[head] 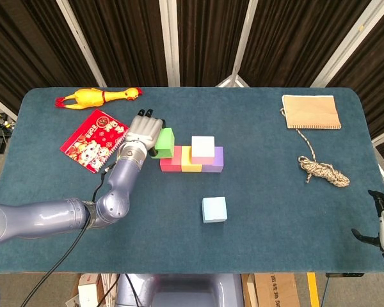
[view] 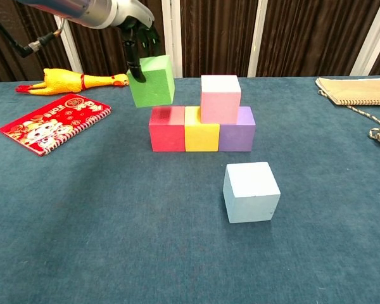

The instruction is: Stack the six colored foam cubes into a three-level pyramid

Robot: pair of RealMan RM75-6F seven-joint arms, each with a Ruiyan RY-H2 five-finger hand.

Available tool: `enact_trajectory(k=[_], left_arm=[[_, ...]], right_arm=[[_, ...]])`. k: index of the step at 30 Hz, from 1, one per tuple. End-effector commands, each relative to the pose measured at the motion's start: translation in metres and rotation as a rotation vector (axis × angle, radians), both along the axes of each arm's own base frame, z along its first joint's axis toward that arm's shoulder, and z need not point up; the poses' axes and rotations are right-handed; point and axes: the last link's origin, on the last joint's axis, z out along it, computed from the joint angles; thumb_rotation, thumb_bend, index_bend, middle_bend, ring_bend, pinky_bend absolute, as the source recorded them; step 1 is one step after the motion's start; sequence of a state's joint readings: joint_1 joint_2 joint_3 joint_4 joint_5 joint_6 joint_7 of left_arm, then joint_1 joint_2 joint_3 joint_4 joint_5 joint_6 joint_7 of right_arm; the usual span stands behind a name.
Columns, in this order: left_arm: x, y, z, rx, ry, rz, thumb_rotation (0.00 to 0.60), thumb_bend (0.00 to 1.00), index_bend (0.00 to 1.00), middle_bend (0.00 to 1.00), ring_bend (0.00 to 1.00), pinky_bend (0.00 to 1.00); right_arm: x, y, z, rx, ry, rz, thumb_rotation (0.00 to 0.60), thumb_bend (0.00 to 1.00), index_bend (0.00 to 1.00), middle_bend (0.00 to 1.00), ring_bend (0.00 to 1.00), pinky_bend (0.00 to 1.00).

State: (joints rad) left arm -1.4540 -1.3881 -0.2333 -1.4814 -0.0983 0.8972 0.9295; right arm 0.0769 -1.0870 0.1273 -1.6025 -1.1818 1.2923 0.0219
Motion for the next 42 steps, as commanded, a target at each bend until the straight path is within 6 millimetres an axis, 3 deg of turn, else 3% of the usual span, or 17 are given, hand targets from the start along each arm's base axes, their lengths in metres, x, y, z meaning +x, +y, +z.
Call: enact_trajectory(k=[1, 20, 42], left_arm=[[0.003, -0.001, -0.005, -0.001, -0.017, 0.006, 0.6, 0.39, 0.29, 0.29, 0.0, 0.0], [0.021, -0.008, -0.025, 0.026, -0.002, -0.023, 0.6, 0.39, 0.29, 0.29, 0.0, 0.0], [0.023, -0.009, -0.039, 0.028, 0.026, -0.02, 0.6, 0.39, 0.29, 0.29, 0.0, 0.0]], right_arm=[[-0.001, 0.0, 0.001, 0.0, -0.002, -0.001, 0.6, 0.19, 0.13, 0.14, 0.02, 0.0], [-0.003, 0.001, 0.007, -0.015, -0.023, 0.004, 0.6, 0.19, 0.13, 0.14, 0.02, 0.0], [-0.005, 0.002, 0.011, -0.022, -0.032, 0.001, 0.6, 0.19, 0.13, 0.14, 0.02, 0.0]])
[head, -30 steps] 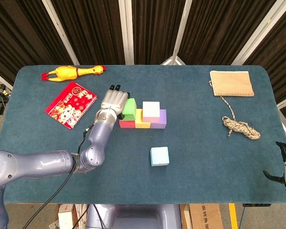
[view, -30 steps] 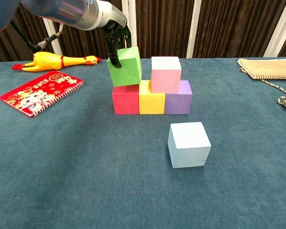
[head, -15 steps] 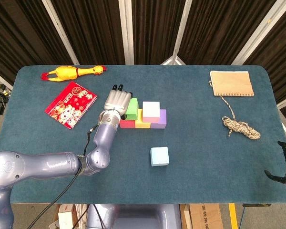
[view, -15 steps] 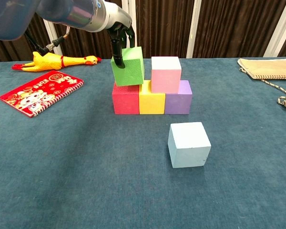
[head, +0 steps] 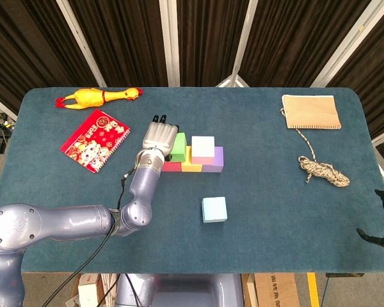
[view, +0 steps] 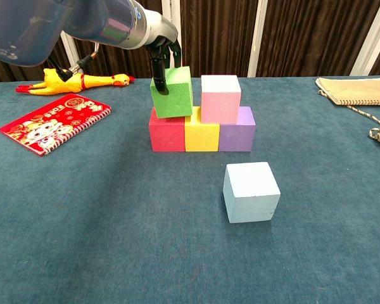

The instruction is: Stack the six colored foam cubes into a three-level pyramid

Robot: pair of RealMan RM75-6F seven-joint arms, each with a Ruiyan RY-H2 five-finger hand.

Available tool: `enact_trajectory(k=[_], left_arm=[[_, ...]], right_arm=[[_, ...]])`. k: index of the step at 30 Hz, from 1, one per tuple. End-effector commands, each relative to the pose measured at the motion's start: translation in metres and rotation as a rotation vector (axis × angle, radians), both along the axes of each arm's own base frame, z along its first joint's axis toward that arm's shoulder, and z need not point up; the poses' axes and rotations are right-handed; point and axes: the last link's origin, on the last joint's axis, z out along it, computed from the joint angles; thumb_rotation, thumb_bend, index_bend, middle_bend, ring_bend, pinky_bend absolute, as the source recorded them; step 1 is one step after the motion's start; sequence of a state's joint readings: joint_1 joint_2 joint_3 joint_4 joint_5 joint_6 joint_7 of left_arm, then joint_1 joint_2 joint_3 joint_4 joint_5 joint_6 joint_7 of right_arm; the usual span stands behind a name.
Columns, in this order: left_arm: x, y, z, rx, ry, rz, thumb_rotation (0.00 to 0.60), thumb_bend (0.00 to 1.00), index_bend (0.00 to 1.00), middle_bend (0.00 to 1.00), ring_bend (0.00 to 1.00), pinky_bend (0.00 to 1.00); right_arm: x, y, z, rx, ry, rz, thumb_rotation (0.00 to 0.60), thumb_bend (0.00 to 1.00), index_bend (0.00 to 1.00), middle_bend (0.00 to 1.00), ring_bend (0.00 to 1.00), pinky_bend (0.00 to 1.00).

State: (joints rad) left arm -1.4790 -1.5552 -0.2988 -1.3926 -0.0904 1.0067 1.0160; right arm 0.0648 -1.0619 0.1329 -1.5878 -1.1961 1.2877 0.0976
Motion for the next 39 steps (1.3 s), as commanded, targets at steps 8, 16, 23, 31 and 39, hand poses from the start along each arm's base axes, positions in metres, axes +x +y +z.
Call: enact_trajectory(k=[8, 16, 23, 31, 39], left_arm=[[0.006, -0.002, -0.004, 0.002, 0.013, -0.013, 0.6, 0.39, 0.29, 0.29, 0.0, 0.0], [0.006, -0.002, -0.007, 0.003, 0.014, -0.007, 0.6, 0.39, 0.29, 0.29, 0.0, 0.0], [0.009, -0.003, -0.01, 0.0, 0.014, -0.011, 0.6, 0.39, 0.29, 0.29, 0.0, 0.0], [0.01, -0.003, -0.012, 0.003, 0.026, -0.016, 0.6, 0.39, 0.29, 0.29, 0.0, 0.0], [0.01, -0.003, -0.014, 0.006, 0.032, -0.021, 0.6, 0.39, 0.29, 0.29, 0.0, 0.0]], right_arm=[[0.0, -0.001, 0.0, 0.001, -0.002, 0.0, 0.6, 0.19, 0.13, 0.14, 0.02, 0.0], [0.0, 0.0, 0.002, -0.003, -0.004, 0.0, 0.6, 0.19, 0.13, 0.14, 0.02, 0.0], [-0.001, 0.0, 0.002, -0.006, -0.006, 0.0, 0.6, 0.19, 0.13, 0.14, 0.02, 0.0], [-0.001, 0.0, 0.003, -0.01, -0.007, 0.0, 0.6, 0.19, 0.13, 0.14, 0.02, 0.0], [-0.002, 0.0, 0.004, -0.01, -0.009, -0.002, 0.6, 0.19, 0.13, 0.14, 0.02, 0.0]])
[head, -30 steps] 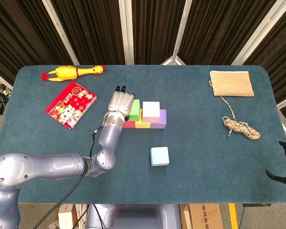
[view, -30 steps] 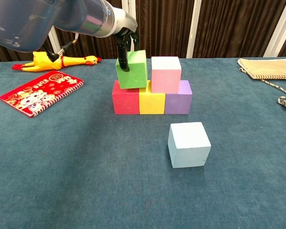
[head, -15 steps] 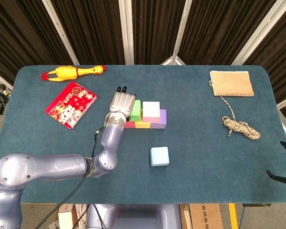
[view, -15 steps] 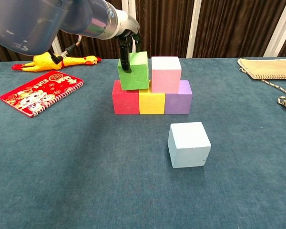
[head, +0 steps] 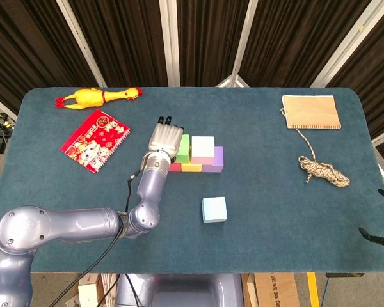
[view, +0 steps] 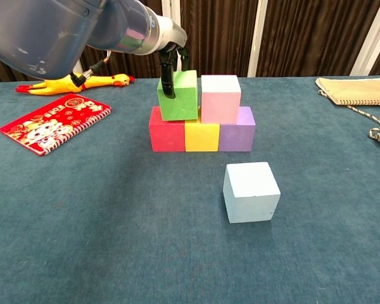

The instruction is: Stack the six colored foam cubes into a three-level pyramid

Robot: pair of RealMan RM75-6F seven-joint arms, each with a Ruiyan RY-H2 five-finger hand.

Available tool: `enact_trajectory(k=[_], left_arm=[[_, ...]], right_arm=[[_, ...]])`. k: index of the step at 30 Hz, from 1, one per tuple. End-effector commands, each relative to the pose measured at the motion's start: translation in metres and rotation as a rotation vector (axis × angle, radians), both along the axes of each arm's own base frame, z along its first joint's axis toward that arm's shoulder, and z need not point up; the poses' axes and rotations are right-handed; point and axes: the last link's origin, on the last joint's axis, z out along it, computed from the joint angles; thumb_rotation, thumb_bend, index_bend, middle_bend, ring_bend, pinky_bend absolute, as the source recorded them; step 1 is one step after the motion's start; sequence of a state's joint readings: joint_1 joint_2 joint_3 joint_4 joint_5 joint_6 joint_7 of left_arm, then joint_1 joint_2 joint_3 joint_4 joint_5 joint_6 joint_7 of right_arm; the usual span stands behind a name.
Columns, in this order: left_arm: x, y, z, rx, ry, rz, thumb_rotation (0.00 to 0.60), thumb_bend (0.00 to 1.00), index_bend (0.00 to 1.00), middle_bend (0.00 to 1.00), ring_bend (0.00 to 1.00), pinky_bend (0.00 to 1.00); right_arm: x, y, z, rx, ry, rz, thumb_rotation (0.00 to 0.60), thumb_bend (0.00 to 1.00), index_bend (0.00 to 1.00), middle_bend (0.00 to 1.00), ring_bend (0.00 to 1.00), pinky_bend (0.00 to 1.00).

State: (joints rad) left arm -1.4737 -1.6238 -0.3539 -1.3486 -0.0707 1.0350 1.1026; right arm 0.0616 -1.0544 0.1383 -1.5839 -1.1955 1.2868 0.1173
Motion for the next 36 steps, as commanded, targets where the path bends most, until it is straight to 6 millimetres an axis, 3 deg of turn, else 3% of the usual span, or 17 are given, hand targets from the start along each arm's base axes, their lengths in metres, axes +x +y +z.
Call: enact_trajectory(k=[1, 36], left_arm=[[0.0004, 0.0001, -0.0007, -0.001, -0.001, -0.002, 0.6, 0.39, 0.29, 0.29, 0.0, 0.0], [0.003, -0.0014, -0.0093, -0.003, 0.014, -0.006, 0.6, 0.39, 0.29, 0.29, 0.0, 0.0]], right_arm=[[-0.0002, 0.0005, -0.0003, 0.003, -0.001, -0.001, 0.6, 0.19, 0.13, 0.14, 0.02, 0.0], [-0.0013, 0.0007, 0.002, -0.005, -0.003, -0.008, 0.6, 0.19, 0.13, 0.14, 0.02, 0.0]])
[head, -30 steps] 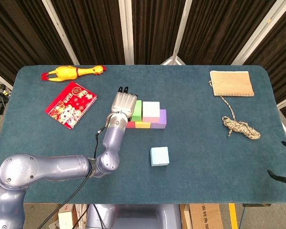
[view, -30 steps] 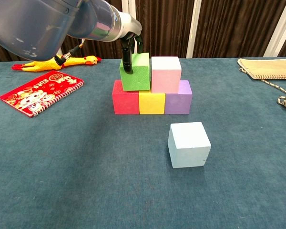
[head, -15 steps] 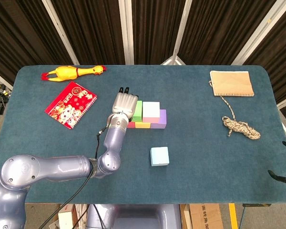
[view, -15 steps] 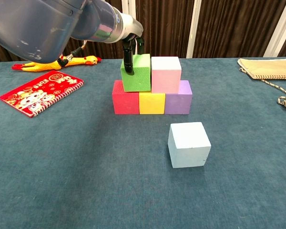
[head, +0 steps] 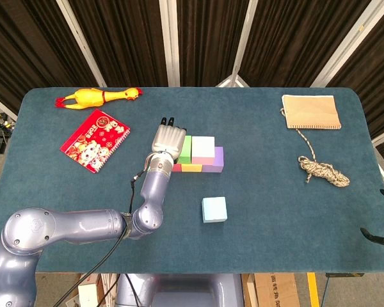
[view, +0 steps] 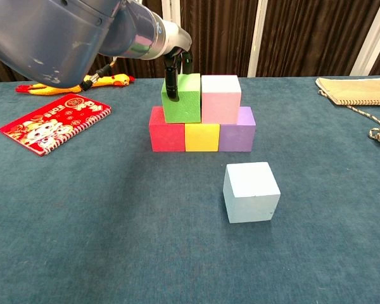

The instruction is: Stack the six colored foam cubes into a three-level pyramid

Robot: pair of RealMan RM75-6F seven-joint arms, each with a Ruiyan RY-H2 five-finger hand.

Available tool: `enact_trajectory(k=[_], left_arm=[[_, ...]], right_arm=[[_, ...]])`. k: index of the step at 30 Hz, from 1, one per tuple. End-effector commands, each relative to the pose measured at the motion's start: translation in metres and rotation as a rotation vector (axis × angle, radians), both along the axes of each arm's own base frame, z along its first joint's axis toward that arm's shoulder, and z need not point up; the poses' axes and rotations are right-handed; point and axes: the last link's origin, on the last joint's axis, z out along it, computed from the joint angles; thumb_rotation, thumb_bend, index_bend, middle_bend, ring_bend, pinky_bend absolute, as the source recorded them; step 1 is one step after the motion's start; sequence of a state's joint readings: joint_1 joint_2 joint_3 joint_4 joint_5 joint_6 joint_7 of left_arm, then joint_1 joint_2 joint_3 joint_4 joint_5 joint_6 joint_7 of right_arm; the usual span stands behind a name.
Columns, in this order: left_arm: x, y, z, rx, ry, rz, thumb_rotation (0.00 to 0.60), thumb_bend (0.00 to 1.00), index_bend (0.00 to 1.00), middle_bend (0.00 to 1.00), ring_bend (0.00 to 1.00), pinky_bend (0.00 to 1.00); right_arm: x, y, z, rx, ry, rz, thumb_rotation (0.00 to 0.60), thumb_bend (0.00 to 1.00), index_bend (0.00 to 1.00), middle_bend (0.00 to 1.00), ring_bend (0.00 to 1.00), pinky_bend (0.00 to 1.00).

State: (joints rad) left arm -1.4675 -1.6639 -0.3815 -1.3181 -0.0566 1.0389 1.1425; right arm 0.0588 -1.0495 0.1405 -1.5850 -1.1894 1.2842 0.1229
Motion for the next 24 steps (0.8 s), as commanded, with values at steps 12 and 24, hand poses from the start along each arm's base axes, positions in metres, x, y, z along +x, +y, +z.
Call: enact_trajectory(k=[12, 24], left_arm=[[0.0015, 0.0002, -0.0004, 0.003, -0.004, -0.002, 0.6, 0.38, 0.29, 0.28, 0.0, 0.0], [-0.0001, 0.0001, -0.0014, -0.001, 0.004, 0.004, 0.6, 0.36, 0.27, 0.27, 0.0, 0.0]], right_arm=[[-0.0002, 0.0001, 0.0005, -0.002, 0.001, 0.0, 0.6, 0.19, 0.13, 0.14, 0.02, 0.0], [-0.0003, -0.0004, 0.0004, -0.005, 0.002, 0.0, 0.6, 0.19, 0.13, 0.14, 0.02, 0.0]])
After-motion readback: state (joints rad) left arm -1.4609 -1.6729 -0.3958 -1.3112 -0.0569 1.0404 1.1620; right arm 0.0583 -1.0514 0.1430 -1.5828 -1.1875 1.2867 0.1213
